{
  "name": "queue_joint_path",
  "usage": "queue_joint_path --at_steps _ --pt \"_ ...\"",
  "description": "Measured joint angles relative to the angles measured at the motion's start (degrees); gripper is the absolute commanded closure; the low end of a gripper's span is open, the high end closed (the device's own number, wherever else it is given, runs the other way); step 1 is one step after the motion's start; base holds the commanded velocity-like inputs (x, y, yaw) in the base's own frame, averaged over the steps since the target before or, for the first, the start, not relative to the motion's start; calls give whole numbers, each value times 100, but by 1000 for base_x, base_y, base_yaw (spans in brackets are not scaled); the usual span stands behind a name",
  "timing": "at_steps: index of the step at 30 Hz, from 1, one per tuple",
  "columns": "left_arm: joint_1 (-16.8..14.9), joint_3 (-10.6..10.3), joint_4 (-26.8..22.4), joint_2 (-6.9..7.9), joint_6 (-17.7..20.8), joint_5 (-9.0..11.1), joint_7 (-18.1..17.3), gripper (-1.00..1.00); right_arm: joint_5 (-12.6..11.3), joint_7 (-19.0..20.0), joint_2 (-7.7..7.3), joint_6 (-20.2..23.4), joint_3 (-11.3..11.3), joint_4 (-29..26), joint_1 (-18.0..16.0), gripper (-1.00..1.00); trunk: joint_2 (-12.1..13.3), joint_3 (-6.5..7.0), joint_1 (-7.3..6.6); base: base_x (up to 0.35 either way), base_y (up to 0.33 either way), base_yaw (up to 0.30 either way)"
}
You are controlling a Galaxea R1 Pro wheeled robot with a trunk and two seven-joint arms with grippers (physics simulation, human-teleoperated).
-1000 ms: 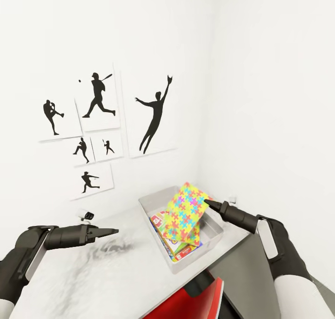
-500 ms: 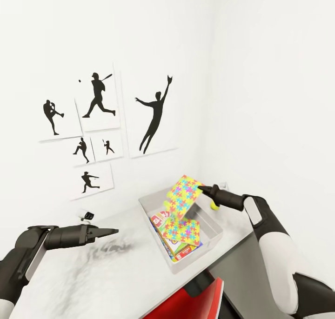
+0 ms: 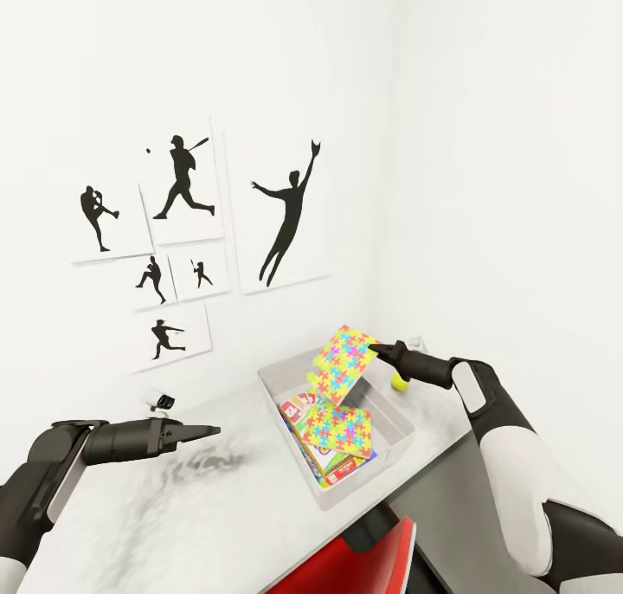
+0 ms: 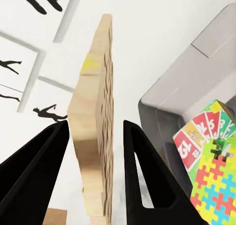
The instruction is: Put all the toys in the child's room - the three board games (two on the bed and one on the table), the two jigsaw puzzles on the table, and the tennis ball on the table - inside the toy box on the table in the child's room.
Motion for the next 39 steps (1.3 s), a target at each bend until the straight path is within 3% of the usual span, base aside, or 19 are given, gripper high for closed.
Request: queue_joint_path --at_steps 15,32,39 --pt "-1 -3 0 -2 -6 -9 0 -100 -45 1 8 17 26 -8 58 100 0 -5 0 0 0 0" --pt "2 -6 1 -14 -9 -14 0 -100 -4 -23 28 70 44 2 64 100 7 -144 -1 0 0 0" --pt "4 -6 1 -12 -9 -18 0 -100 -9 -233 42 81 48 26 65 100 10 -207 -1 0 0 0"
